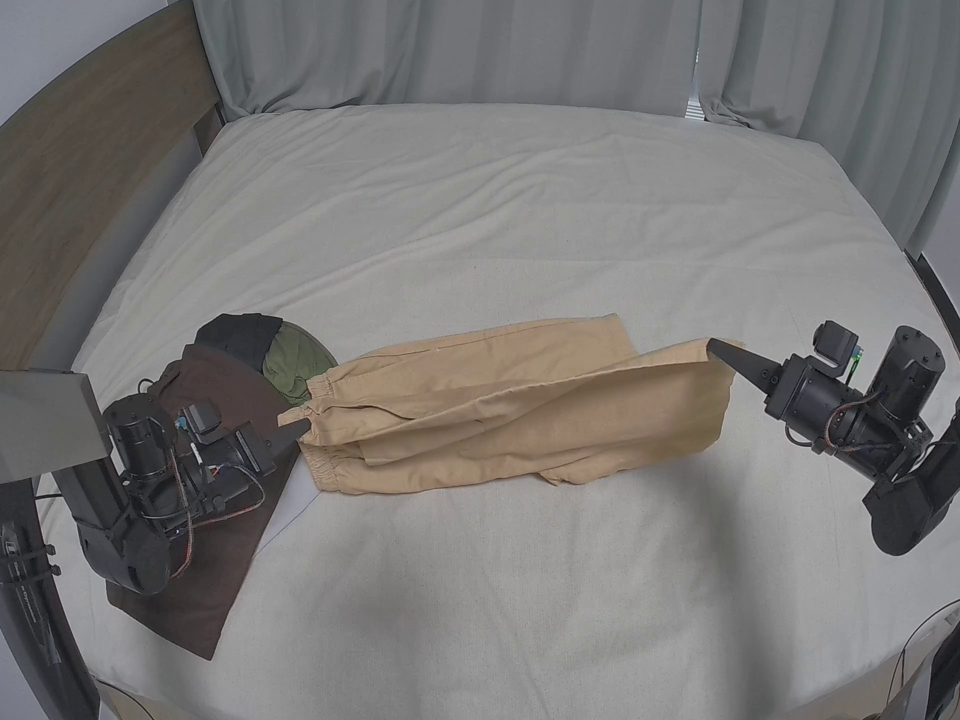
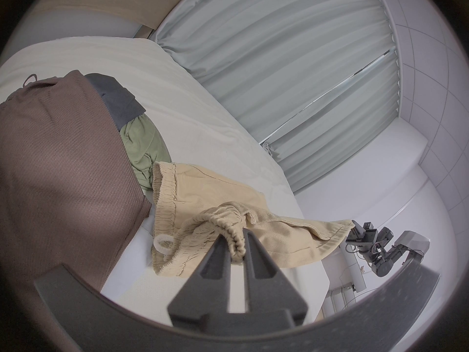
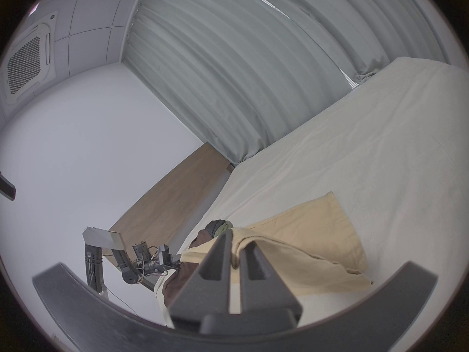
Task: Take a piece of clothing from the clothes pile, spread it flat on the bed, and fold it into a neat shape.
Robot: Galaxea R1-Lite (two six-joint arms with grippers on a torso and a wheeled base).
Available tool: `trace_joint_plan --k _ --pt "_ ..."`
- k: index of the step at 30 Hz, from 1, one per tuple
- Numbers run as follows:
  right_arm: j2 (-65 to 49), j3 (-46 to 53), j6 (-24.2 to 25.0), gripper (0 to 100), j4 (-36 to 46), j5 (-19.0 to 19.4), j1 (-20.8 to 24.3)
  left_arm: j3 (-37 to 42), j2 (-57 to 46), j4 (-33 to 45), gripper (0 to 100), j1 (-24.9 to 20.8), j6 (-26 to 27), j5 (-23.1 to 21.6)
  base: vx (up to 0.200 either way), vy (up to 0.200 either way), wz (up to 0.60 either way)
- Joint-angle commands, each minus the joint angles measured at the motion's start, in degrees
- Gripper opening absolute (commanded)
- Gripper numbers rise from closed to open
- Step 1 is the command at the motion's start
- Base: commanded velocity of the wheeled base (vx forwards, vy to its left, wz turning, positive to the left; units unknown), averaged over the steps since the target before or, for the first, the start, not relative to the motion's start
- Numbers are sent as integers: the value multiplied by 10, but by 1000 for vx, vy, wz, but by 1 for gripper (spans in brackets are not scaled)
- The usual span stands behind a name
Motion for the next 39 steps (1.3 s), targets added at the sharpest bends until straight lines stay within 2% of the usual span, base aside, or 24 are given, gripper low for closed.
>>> trace_joint_plan --k 1,7,14,26,39 --pt "44 -34 1 0 0 0 -5 -4 1 -1 0 0 -1 0 0 0 0" --pt "84 -77 2 0 2 0 -4 -5 2 -1 0 0 -1 0 0 0 0" --pt "114 -150 3 0 61 -3 -10 -25 2 -1 0 -4 -31 31 0 0 0" --pt "164 -231 4 0 100 -16 -18 -37 5 -1 0 -11 -46 39 0 0 0" --pt "216 -330 26 0 136 -16 -18 -80 55 -1 0 -30 -57 100 0 0 0"
